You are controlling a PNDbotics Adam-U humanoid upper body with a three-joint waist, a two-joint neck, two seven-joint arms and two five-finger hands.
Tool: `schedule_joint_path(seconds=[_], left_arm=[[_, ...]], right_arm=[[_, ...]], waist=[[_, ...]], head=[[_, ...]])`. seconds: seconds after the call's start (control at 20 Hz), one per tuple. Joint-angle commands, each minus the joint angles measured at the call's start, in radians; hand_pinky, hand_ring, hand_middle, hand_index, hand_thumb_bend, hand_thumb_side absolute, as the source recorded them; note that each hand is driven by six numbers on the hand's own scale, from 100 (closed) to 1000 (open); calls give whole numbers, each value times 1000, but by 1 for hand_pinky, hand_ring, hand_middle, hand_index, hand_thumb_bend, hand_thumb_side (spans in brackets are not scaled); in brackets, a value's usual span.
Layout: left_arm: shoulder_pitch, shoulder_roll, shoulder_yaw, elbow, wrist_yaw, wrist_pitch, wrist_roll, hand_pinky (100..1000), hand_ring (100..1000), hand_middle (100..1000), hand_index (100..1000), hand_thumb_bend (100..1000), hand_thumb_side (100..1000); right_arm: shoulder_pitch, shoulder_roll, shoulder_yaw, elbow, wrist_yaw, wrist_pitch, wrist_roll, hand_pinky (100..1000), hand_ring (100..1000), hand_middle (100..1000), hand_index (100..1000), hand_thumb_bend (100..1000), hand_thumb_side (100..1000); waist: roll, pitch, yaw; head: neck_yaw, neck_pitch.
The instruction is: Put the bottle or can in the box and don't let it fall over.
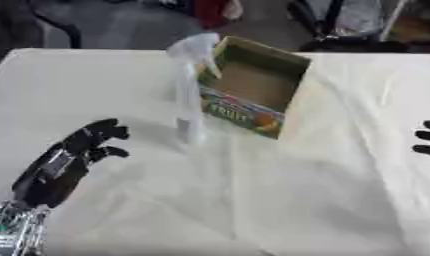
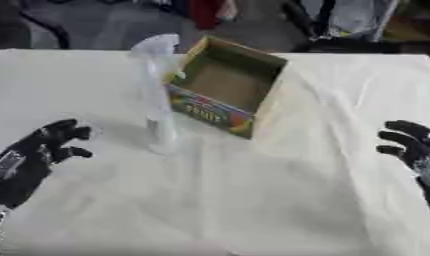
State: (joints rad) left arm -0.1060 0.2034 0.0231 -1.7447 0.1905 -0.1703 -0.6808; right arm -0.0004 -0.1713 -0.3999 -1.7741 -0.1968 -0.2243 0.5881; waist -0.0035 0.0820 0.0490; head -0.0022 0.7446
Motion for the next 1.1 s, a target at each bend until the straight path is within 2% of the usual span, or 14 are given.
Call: schedule_joint_path(seconds=[0.05,0.1,0.15,0.35,0.5,0.75,0.95,1.1], left_arm=[[-10,41,11,-19,-12,-11,1,767,968,751,946,100,790],[-12,53,12,-20,-17,-20,6,768,968,752,953,100,774],[-16,69,11,-21,-24,-30,12,769,969,754,973,100,715],[-52,130,9,3,-76,-62,77,767,967,754,980,100,656],[-101,166,-15,49,-116,-75,143,762,961,750,982,100,668],[-217,195,-71,165,-170,-93,248,761,967,765,989,100,746],[-318,185,-120,270,-225,-116,323,765,973,777,992,100,791],[-401,159,-154,366,-275,-137,357,767,976,783,997,134,833]], right_arm=[[-7,-10,-5,-21,8,-1,-3,772,840,824,850,100,551],[-7,-10,-4,-21,9,0,-3,772,840,824,850,100,552],[-7,-10,-3,-20,10,0,-3,773,840,825,851,100,551],[-7,-10,-3,-18,12,1,-2,772,840,825,851,100,553],[-6,-10,-1,-15,13,1,-1,772,840,825,852,100,554],[-7,-9,4,-14,12,1,5,773,839,825,852,100,553],[-6,-8,8,-12,10,1,9,773,839,825,852,100,554],[-7,-6,13,-11,6,0,14,773,839,824,852,100,552]], waist=[[1,-9,1],[2,-9,1],[2,-9,0],[3,-10,-4],[4,-9,-10],[2,-11,-18],[-1,-13,-28],[-5,-14,-38]], head=[[2,-10],[4,-11],[2,-12],[-1,-24],[-1,-28],[-3,-38],[0,-43],[7,-48]])
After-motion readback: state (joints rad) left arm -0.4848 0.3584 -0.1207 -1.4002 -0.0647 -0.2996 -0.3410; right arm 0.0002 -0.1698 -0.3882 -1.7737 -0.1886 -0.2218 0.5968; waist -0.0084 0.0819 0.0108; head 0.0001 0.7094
